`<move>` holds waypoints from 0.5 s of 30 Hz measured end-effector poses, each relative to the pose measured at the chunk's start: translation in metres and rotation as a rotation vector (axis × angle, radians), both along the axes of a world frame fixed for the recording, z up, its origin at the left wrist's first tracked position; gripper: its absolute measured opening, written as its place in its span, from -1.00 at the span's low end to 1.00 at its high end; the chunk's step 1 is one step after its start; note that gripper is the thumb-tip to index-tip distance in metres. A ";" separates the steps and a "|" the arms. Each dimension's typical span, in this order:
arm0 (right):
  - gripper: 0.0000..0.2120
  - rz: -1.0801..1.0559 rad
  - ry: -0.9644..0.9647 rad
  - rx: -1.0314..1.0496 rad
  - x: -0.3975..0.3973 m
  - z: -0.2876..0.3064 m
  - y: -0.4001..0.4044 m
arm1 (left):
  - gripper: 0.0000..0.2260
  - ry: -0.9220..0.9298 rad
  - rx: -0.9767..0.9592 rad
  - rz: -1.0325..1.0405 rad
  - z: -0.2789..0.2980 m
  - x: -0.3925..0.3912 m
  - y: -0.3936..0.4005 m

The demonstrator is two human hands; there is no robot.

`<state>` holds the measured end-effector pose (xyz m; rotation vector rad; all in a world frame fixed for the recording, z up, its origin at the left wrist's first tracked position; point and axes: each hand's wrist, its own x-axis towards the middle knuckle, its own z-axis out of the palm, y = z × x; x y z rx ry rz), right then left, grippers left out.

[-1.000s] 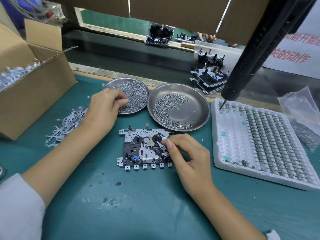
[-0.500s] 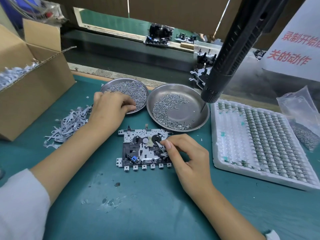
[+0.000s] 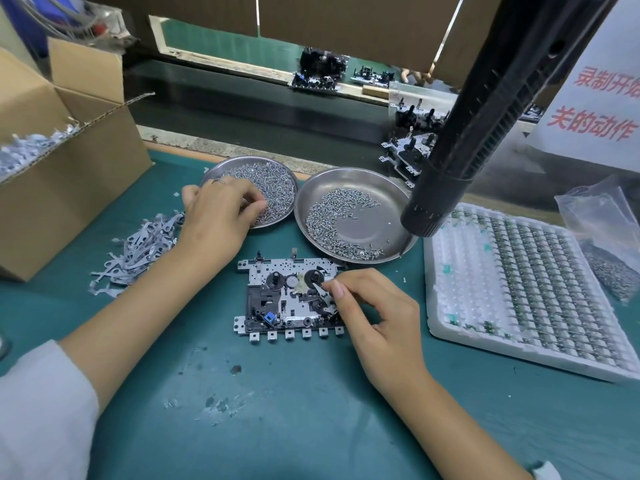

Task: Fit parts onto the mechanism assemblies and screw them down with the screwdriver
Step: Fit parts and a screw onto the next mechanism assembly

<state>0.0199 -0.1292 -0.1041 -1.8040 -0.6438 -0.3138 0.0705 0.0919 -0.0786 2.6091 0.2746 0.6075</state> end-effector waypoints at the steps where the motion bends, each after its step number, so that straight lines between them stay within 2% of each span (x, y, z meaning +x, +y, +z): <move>1: -0.86 0.002 0.004 0.003 0.000 0.000 0.000 | -0.91 -0.020 -0.022 -0.001 0.001 -0.001 0.000; 6: -0.87 0.002 0.008 0.006 0.000 0.001 0.000 | -0.97 -0.082 -0.195 -0.066 0.002 -0.012 -0.001; 15: -0.85 -0.002 0.017 0.004 0.000 0.000 0.000 | -0.89 -0.137 -0.269 -0.107 0.004 -0.018 -0.001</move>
